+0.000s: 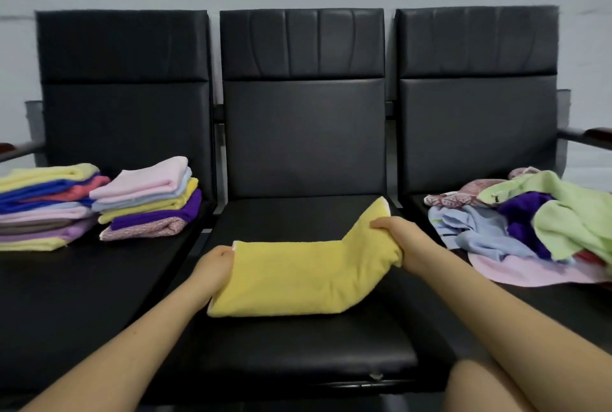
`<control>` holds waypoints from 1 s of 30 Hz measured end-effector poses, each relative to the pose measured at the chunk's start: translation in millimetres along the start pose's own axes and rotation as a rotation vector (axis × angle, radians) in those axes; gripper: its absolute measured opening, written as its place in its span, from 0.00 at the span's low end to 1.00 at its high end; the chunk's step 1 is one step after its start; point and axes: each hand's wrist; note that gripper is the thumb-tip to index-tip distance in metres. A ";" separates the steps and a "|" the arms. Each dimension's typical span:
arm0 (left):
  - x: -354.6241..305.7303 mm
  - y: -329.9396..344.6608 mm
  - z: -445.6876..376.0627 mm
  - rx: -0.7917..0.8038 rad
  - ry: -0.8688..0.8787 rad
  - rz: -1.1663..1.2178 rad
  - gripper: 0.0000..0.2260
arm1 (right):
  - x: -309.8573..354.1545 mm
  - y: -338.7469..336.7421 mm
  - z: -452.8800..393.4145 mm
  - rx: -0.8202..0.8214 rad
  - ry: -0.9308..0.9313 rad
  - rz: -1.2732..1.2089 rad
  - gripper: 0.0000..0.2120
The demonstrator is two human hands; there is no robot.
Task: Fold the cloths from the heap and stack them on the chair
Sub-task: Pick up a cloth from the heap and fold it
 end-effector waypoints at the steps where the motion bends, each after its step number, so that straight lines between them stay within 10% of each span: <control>1: 1.9 -2.5 -1.4 -0.028 -0.010 0.043 0.14 | 2.1 10.0 -0.3 0.027 -0.017 -0.048 0.23; 11: 9.8 -22.4 5.0 -0.056 -0.129 0.407 0.09 | 0.5 122.0 -2.9 0.234 -0.070 0.029 0.03; 21: 10.0 -26.2 12.8 -0.114 0.023 0.180 0.12 | -27.6 150.9 -6.0 0.553 -0.245 0.553 0.12; 30: -23.2 -6.5 9.5 0.025 -0.049 -0.278 0.17 | -17.9 96.6 -38.6 -0.024 -0.265 0.633 0.17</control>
Point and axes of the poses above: each hand's wrist, its own z-axis away from the middle knuckle, its own y-axis out of the palm, x = y × z, and after that the axes turned 11 degrees about x, right-handed
